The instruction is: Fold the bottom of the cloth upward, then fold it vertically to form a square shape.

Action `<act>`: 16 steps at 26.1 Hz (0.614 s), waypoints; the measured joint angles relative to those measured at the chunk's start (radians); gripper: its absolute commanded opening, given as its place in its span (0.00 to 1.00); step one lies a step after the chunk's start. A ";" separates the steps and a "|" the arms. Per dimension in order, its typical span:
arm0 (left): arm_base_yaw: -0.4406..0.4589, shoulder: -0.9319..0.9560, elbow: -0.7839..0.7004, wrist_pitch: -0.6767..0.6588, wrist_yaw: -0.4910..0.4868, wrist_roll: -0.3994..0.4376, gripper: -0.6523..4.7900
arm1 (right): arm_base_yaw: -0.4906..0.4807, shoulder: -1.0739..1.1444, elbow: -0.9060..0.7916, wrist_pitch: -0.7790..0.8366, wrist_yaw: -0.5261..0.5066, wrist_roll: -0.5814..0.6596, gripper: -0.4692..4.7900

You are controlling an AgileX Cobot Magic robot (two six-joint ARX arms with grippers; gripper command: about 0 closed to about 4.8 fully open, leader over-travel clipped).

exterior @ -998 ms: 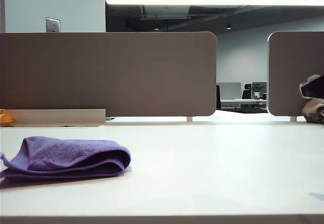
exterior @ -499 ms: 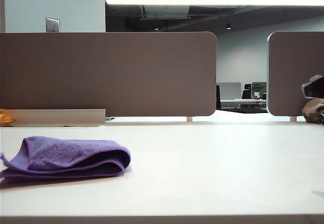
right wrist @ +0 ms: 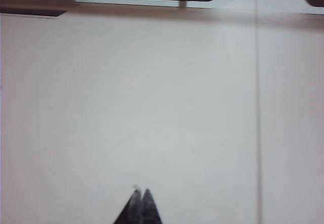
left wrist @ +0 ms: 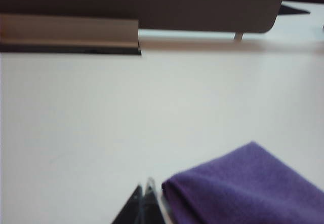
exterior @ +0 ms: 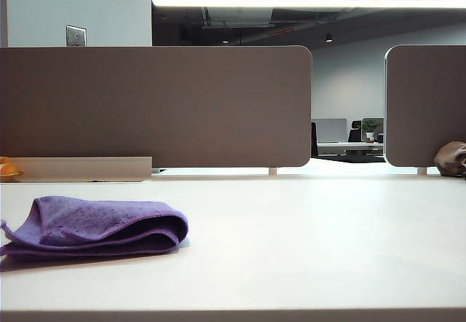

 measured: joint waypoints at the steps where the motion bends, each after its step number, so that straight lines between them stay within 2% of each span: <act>1: 0.000 -0.018 0.000 0.001 0.000 0.000 0.12 | -0.023 0.000 0.000 0.000 0.000 0.000 0.07; 12: 0.000 -0.050 0.000 0.000 0.000 0.000 0.12 | -0.305 0.000 0.000 0.000 0.000 0.000 0.07; 16: 0.000 -0.050 0.000 0.000 0.000 0.000 0.12 | -0.335 0.000 0.000 0.000 0.001 0.000 0.07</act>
